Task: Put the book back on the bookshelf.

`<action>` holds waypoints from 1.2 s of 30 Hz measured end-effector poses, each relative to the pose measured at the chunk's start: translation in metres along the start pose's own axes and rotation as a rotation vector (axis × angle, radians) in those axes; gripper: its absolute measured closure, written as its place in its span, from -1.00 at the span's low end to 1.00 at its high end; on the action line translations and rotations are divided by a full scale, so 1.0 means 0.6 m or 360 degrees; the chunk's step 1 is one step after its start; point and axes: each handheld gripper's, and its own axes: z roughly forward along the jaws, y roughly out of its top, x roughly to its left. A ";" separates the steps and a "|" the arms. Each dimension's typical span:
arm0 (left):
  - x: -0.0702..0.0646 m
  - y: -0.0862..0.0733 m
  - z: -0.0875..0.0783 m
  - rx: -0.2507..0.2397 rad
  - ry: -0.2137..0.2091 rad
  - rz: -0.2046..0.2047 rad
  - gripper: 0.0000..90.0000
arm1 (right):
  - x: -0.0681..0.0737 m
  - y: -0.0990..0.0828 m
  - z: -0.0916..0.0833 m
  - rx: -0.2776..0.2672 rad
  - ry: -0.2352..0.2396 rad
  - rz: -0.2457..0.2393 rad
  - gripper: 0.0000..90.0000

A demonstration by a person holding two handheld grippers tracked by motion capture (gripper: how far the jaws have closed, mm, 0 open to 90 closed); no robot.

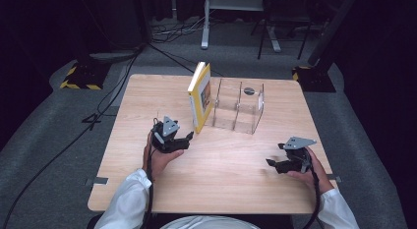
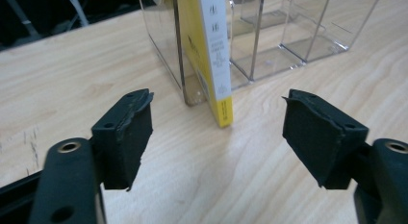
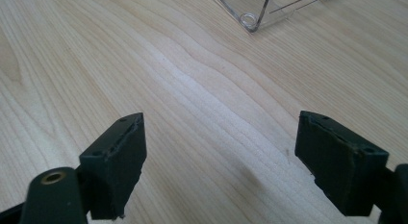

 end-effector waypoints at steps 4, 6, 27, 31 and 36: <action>0.004 -0.009 -0.013 0.0021 -0.0059 0.0069 -0.51 | 0.005 0.003 -0.003 0.0004 -0.0020 -0.0024 -0.58; 0.003 -0.012 -0.017 0.0042 -0.0049 0.0102 -0.52 | 0.006 0.003 -0.005 0.0000 -0.0025 -0.0018 -0.58; 0.004 -0.070 -0.072 0.0263 0.0009 0.0311 -0.60 | 0.003 -0.017 -0.027 0.0024 -0.0136 0.0012 -0.58; 0.006 -0.081 -0.086 0.0310 0.0025 0.0350 -0.61 | 0.001 -0.025 -0.031 0.0019 -0.0151 0.0021 -0.58; 0.020 -0.097 -0.097 0.0371 0.0043 0.0359 -0.61 | -0.008 -0.043 -0.040 0.0009 -0.0179 0.0071 -0.58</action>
